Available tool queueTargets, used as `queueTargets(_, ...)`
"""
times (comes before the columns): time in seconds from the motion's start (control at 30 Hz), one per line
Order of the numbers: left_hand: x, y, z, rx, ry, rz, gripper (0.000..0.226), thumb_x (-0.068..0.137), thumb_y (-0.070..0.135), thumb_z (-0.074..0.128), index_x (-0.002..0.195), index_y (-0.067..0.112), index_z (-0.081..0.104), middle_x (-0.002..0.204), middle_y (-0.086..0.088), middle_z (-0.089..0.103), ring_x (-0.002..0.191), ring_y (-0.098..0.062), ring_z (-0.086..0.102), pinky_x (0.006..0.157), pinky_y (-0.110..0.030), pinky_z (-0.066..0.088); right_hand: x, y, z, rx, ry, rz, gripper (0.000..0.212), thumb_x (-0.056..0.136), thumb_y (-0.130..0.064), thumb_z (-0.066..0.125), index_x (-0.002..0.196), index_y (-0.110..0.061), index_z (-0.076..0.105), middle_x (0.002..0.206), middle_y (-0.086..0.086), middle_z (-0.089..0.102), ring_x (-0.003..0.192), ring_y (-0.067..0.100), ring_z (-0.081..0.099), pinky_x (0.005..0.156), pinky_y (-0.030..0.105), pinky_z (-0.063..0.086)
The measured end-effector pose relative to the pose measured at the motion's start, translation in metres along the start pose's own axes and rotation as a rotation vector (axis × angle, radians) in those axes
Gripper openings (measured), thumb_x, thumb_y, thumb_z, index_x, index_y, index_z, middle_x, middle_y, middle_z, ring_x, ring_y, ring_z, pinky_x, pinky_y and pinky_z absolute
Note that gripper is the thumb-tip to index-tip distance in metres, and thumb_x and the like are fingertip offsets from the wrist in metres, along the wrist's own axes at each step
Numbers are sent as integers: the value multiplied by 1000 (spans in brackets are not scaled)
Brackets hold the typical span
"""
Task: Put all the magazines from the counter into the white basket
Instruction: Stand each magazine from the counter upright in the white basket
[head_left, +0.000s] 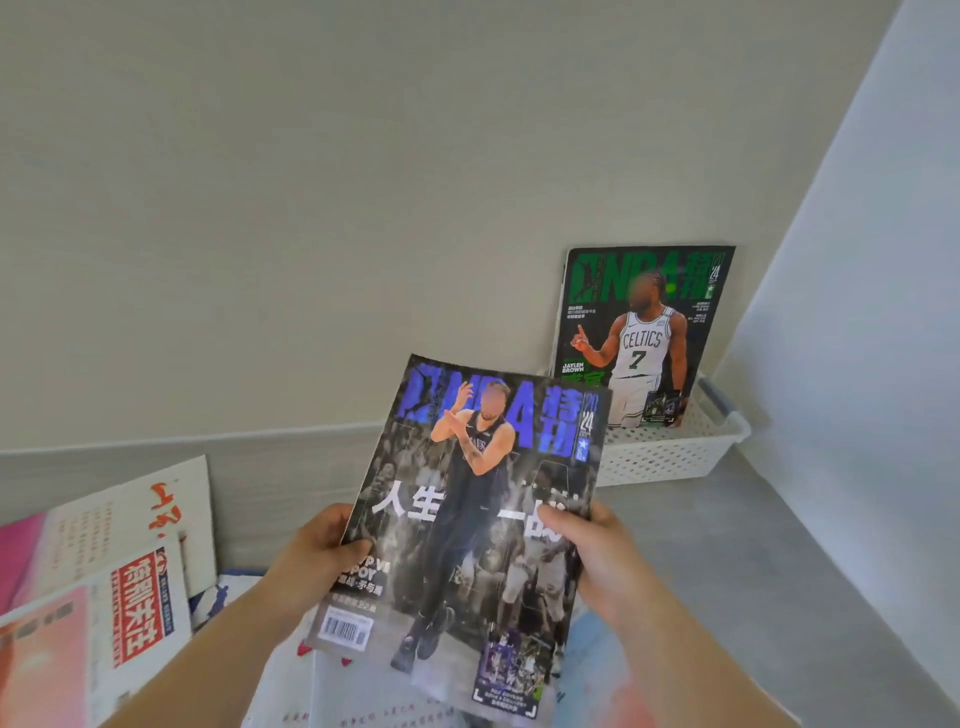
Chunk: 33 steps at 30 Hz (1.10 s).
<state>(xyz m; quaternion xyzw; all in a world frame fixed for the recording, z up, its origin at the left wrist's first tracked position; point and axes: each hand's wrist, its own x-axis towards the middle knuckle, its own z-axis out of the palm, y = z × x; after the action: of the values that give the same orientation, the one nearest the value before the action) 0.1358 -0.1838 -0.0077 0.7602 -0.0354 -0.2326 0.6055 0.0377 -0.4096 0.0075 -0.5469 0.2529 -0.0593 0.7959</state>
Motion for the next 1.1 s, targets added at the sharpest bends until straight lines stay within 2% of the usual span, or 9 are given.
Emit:
queueTargets(0.17,6,26,32,-218,-124,137,35,80,-13,46,95,15,60,70,7,74,64,-6,68,57,-19,54,-6,-56,-19,-41,-197,-170,15,67,-7,67,71,-21,70,69,-4,74,71,14,69,74,34,52)
queueTargets(0.37,22,73,82,-396,-385,123,38,69,2,52,105,14,57,75,2,75,66,-12,69,58,-22,56,0,-120,-55,-87,-303,-316,21,59,-14,64,76,-25,71,74,-6,75,71,11,71,58,22,56)
queueTargets(0.47,38,102,100,-272,-245,195,32,79,-12,46,103,9,55,69,-1,70,58,-13,65,54,-20,55,16,-150,-76,-227,-180,-382,21,72,-2,61,77,-21,65,64,-9,73,61,5,68,56,20,56)
queueTargets(0.6,59,145,126,-112,-70,360,30,82,-14,48,76,15,50,50,1,64,43,-5,60,43,-14,52,40,-187,-97,-347,14,-499,19,80,1,57,85,-17,58,69,-8,67,55,-1,64,57,15,53)
queueTargets(0.67,69,164,140,1,10,457,34,83,-10,50,72,21,46,62,-1,57,51,-9,57,41,-10,48,53,-204,-105,-379,96,-563,18,80,1,58,91,-13,59,74,-7,68,65,4,65,68,18,53)
queueTargets(0.73,79,180,154,107,35,527,34,84,-5,52,69,24,42,66,1,53,57,-12,52,42,-12,47,65,-217,-112,-389,178,-577,22,80,-1,59,102,-4,59,89,5,65,82,18,62,85,32,49)
queueTargets(0.9,104,194,181,283,100,564,16,84,1,53,85,14,44,85,-8,57,80,-28,55,81,-43,52,95,-223,-132,-315,230,-505,22,78,1,61,99,-8,59,83,4,62,83,25,59,93,42,46)
queueTargets(1.0,115,188,192,295,131,525,14,83,2,53,87,13,45,93,-9,57,94,-31,57,85,-49,51,109,-218,-143,-275,193,-445,24,78,2,60,99,-9,58,82,1,62,87,26,59,92,39,45)
queueTargets(1.1,127,176,199,313,137,457,19,81,1,54,76,17,45,91,-8,57,90,-31,57,85,-50,51,123,-208,-151,-239,173,-368,28,77,2,59,104,-5,60,88,8,64,82,24,61,88,39,45)
